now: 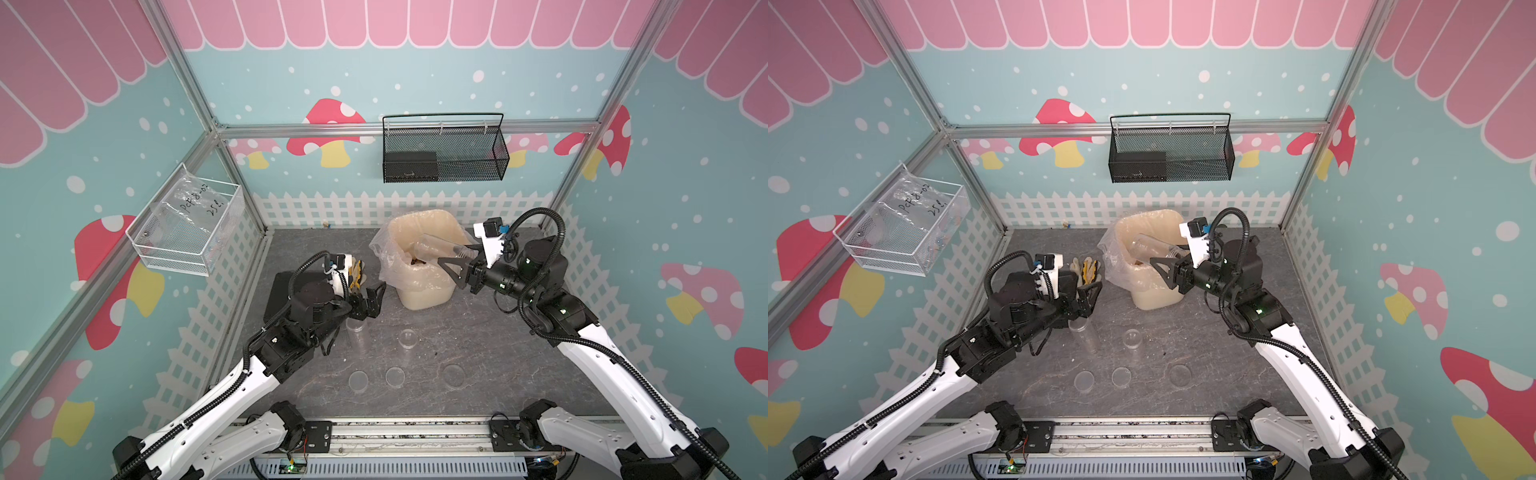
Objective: Empty the moldy dried flower tea in the jars
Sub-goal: Place the jar at the center of the board.
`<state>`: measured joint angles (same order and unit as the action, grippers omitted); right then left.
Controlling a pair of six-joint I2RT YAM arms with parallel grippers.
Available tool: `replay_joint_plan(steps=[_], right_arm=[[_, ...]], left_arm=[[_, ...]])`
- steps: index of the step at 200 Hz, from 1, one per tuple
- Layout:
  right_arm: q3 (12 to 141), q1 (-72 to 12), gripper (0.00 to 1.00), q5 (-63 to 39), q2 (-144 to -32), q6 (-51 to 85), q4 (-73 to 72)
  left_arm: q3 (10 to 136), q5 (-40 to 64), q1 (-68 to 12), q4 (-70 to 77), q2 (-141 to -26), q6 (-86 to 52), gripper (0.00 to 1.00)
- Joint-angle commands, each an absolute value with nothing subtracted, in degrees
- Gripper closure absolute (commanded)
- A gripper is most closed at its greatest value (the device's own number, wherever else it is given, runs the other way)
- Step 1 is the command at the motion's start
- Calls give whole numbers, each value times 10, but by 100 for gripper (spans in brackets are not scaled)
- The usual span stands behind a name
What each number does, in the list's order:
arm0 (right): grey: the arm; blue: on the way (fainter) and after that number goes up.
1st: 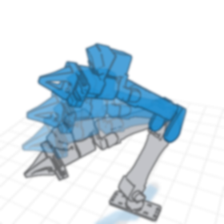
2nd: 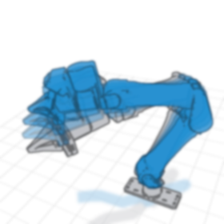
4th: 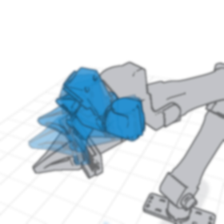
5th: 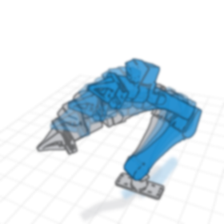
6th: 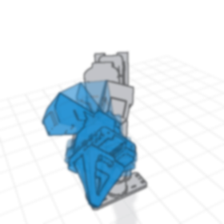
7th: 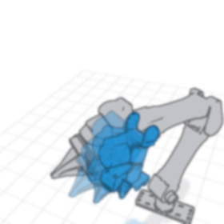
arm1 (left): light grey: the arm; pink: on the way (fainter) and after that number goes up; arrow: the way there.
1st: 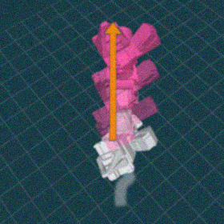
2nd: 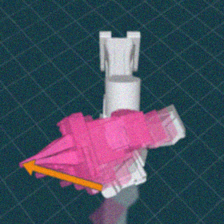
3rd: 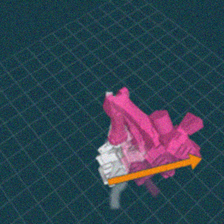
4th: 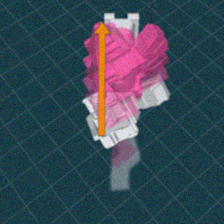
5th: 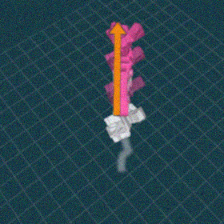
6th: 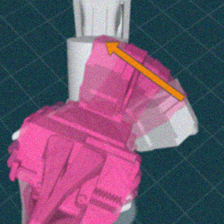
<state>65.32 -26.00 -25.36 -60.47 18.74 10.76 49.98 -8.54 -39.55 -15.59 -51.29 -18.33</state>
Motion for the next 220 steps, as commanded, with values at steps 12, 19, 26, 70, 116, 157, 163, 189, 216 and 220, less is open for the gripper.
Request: replay_joint_plan(steps=[12, 19, 26, 70, 116, 157, 163, 189, 216, 220], right_arm=[[681, -265, 78, -219, -599, 121, 238], [681, -265, 78, -214, -597, 119, 251], [678, -265, 78, -212, -594, 118, 262], [656, -267, 77, -215, -584, 108, 323], [636, -270, 77, -180, -600, 90, 377], [625, -278, 77, -140, -634, 73, 407], [623, -280, 77, -136, -638, 70, 409], [613, -290, 76, -122, -660, 60, 421], [600, -305, 74, -106, -684, 50, 431], [597, -308, 73, -104, -688, 49, 433]], left_arm=[[476, -107, -405, -172, -498, -95, 0], [470, -102, -404, -168, -496, -87, 0], [467, -94, -404, -167, -494, -79, 0], [447, -64, -407, -162, -481, -59, 0], [438, -65, -407, -150, -469, -64, 0], [433, -66, -408, -145, -462, -65, 0], [433, -66, -408, -145, -461, -66, 0], [430, -70, -407, -145, -457, -65, 0], [429, -72, -407, -144, -456, -65, 0], [429, -72, -407, -145, -456, -65, 0]])
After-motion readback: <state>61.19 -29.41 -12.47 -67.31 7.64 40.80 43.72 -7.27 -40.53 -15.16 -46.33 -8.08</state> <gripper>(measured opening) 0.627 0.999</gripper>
